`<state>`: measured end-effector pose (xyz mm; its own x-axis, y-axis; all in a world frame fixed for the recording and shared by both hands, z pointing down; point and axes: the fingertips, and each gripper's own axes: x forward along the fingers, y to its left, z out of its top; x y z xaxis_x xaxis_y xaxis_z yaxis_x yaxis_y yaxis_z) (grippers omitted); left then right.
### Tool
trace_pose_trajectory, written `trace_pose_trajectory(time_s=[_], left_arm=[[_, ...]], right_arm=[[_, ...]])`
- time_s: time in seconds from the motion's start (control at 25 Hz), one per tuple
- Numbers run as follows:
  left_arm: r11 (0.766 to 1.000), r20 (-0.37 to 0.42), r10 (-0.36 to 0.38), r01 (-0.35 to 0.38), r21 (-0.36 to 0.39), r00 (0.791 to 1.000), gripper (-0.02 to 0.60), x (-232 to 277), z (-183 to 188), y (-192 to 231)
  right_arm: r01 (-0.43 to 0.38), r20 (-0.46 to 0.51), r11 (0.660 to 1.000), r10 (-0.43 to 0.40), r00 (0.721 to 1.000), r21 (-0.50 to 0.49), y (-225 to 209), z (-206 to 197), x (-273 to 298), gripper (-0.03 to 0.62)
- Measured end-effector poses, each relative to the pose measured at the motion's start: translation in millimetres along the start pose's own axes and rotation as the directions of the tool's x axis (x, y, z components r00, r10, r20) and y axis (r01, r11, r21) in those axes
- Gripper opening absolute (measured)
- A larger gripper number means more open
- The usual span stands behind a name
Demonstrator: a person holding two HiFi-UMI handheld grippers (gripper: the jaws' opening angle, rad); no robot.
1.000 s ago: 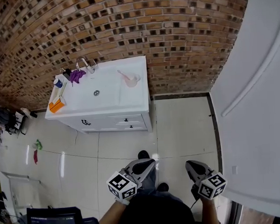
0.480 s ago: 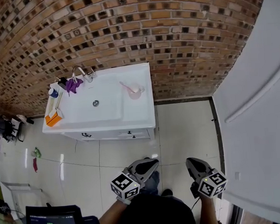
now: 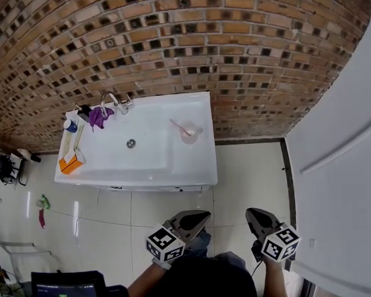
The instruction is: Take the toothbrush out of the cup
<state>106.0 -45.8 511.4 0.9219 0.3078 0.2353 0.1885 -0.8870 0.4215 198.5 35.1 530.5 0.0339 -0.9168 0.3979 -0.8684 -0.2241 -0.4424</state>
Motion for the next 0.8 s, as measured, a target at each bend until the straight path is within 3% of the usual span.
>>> trace_pose_trajectory(time_s=[0.52,0.8], left_arm=[[0.997,0.083,0.067,-0.064,-0.035,0.994,0.005,-32,27,47],[0.989,0.122,0.137,-0.13,-0.064,0.983,0.005,-42,38,76]], right_arm=[[-0.045,-0.047,0.996,0.042,0.998,-0.071,28,28,50,-0.014],[-0.11,-0.082,0.988,0.101,0.992,-0.113,31,48,91,-0.014]])
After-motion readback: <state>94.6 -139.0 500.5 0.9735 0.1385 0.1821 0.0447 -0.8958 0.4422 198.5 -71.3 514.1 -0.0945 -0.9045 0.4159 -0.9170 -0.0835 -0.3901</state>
